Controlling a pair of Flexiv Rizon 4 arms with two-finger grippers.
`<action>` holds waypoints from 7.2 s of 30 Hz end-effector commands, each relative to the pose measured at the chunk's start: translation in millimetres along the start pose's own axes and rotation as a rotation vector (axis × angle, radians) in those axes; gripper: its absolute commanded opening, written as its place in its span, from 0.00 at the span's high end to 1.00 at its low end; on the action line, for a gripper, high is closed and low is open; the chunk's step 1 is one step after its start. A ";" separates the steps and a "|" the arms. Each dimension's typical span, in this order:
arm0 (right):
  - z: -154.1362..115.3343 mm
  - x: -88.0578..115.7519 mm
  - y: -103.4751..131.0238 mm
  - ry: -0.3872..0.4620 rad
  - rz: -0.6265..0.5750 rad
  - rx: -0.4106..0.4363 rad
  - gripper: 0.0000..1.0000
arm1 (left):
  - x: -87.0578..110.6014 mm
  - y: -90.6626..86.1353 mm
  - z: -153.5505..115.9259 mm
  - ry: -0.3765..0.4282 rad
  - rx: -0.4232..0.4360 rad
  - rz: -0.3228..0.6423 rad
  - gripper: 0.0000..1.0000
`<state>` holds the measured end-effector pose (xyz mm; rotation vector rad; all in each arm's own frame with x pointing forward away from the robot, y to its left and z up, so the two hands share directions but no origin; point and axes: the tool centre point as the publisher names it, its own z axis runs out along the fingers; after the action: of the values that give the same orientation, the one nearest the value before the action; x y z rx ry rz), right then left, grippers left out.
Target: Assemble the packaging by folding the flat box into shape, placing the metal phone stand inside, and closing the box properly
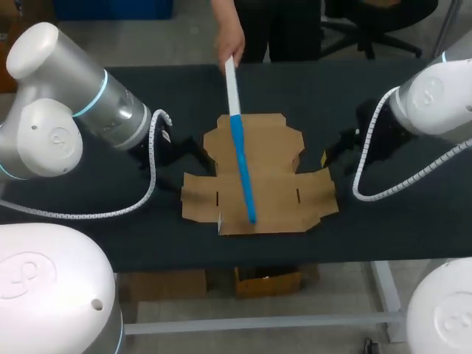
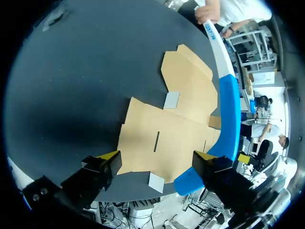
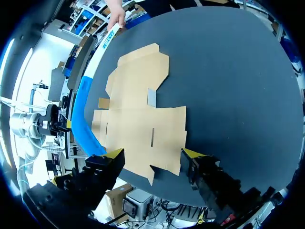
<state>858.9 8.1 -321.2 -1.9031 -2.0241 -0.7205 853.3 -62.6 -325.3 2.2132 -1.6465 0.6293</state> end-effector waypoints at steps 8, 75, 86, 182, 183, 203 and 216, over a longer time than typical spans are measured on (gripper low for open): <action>-10.0 -6.5 4.1 0.152 0.011 0.013 0.02 | -2.3 -6.0 -10.8 0.016 0.014 -0.001 0.00; -47.1 -21.5 7.8 0.147 -0.051 0.074 0.00 | -34.2 -15.8 -69.6 -0.001 -0.096 0.138 0.00; -47.1 -21.5 7.8 0.147 -0.051 0.074 0.00 | -34.2 -15.8 -69.6 -0.001 -0.096 0.138 0.00; -31.9 -19.6 -71.4 0.165 -0.062 0.021 1.00 | -51.3 56.1 -74.6 0.089 -0.085 0.262 1.00; -30.1 -19.5 -72.2 0.166 -0.063 0.019 1.00 | -52.0 56.2 -73.1 0.089 -0.087 0.262 1.00; -18.8 -20.8 -75.7 0.192 -0.051 0.017 1.00 | -63.6 52.3 -63.5 0.091 -0.097 0.244 1.00; -18.8 -20.8 -75.7 0.192 -0.051 0.017 1.00 | -63.6 52.3 -63.5 0.091 -0.097 0.244 1.00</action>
<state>784.5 -18.6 -330.0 -1.7121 -1.9617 -0.8562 777.2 5.8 -304.5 1.9038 -1.8726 0.6880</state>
